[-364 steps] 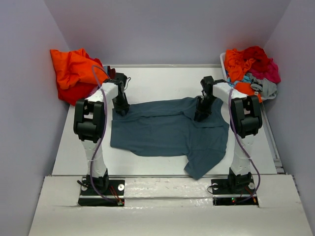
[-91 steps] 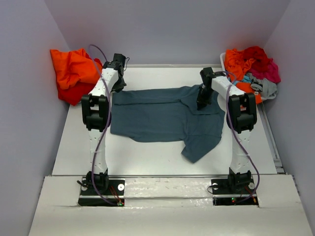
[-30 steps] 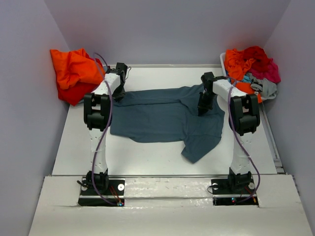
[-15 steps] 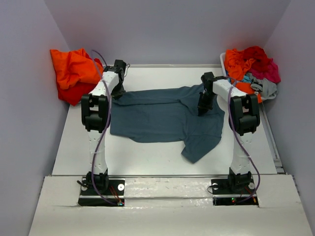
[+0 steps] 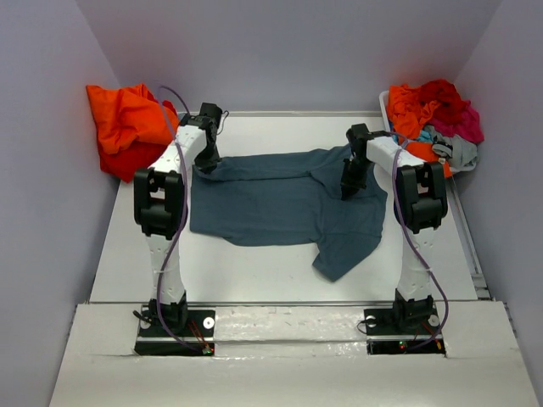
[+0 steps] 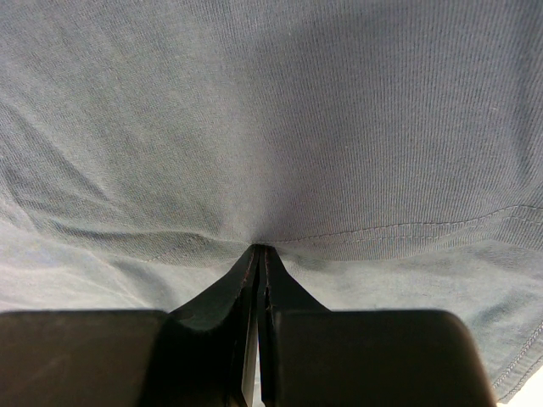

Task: Fold and stack the t-shirts
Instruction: Fold the tshirt

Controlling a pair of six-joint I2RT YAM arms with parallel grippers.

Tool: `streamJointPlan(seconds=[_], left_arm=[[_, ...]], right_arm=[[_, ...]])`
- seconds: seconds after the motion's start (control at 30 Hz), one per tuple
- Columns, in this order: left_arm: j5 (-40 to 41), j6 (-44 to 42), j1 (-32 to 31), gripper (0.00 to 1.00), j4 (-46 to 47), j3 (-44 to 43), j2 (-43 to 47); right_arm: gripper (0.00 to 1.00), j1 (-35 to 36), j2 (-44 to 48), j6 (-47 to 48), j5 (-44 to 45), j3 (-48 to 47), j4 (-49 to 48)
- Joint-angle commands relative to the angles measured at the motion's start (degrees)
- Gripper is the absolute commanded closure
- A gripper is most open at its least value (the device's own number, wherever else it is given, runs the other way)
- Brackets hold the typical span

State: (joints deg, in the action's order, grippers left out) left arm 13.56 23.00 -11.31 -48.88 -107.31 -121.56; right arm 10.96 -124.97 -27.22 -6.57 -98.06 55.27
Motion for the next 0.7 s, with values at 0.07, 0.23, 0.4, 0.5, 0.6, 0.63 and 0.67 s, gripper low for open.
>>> streamJointPlan(seconds=[0.07, 0.23, 0.4, 0.5, 0.6, 0.63, 0.67], left_arm=[[-2.22, 0.73, -1.08, 0.94, 0.72, 7.45, 6.50], [-3.45, 1.60, -1.61, 0.94, 2.21, 12.81, 8.61], [-3.02, 2.13, -1.61, 0.94, 3.09, 14.67, 9.32], [-2.75, 2.57, -1.61, 0.93, 3.53, 14.58, 9.15], [-2.58, 2.83, -1.61, 0.93, 3.80, 13.71, 8.18], [-2.58, 2.75, -1.61, 0.93, 3.62, 12.49, 7.74], [-2.49, 2.83, -1.61, 0.93, 3.45, 11.86, 7.39]], right_arm=[[0.92, 0.55, -1.86, 0.33, -0.37, -1.08, -0.42], [0.92, 0.55, -1.51, 0.24, -0.29, -0.90, -0.42], [0.92, 0.55, -1.42, 0.33, -0.55, -0.73, -0.42], [0.92, 0.55, -1.33, 0.42, -0.55, -0.73, -0.42], [0.92, 0.55, -1.07, 0.50, -0.46, -0.47, -0.42], [0.92, 0.55, -1.07, 0.50, -0.46, -0.38, -0.51], [0.92, 0.55, -0.98, 0.59, -0.46, -0.29, -0.51]])
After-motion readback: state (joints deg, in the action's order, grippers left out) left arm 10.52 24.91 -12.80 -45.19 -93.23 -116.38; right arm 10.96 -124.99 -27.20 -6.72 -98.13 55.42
